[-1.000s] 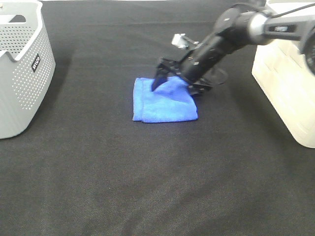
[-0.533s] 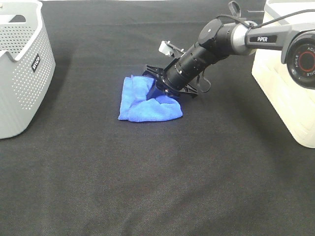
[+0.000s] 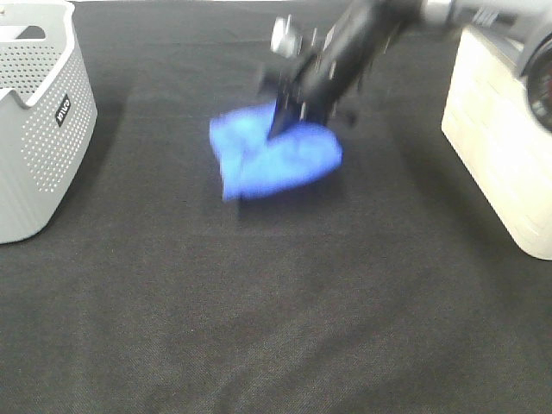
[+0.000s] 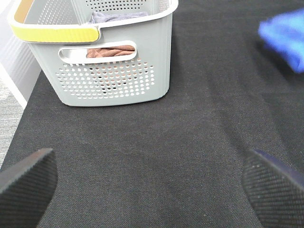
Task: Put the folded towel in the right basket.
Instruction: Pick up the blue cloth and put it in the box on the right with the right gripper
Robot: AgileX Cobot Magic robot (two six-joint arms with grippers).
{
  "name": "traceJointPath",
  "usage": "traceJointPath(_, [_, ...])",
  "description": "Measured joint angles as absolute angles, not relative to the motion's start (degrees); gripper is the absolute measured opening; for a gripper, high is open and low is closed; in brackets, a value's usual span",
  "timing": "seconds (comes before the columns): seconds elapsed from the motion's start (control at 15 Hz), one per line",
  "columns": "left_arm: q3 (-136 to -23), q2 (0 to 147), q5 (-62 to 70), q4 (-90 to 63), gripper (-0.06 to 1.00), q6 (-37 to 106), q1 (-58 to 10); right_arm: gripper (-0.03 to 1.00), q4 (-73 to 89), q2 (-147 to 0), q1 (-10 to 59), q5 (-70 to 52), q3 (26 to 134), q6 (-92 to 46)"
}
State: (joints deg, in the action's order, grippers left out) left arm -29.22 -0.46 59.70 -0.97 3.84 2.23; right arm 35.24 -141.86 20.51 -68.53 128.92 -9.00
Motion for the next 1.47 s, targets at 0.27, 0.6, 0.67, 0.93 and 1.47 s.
traceJointPath(0.27, [-29.2,-0.5,59.7,-1.0,0.99,3.8,2.2,0.21,29.9,-136.6,18.6,-69.0,135.3,-6.0])
traceJointPath(0.6, [-29.2,-0.5,59.7,-1.0,0.99,3.8,2.2,0.21,17.2,-118.4,11.2,-69.6,131.1,-5.4])
traceJointPath(0.67, [-29.2,-0.5,59.7,-1.0,0.99,3.8,2.2,0.21,16.6,-113.7,5.8,-69.6,128.3,-5.4])
traceJointPath(0.93, [-29.2,-0.5,59.7,-1.0,0.99,3.8,2.2,0.21,15.0,-111.1,-10.1,-69.6,120.9,-6.2])
traceJointPath(1.47, [-29.2,-0.5,59.7,-1.0,0.99,3.8,2.2,0.71,13.2,-118.2,-18.4,-70.0,118.1,-1.5])
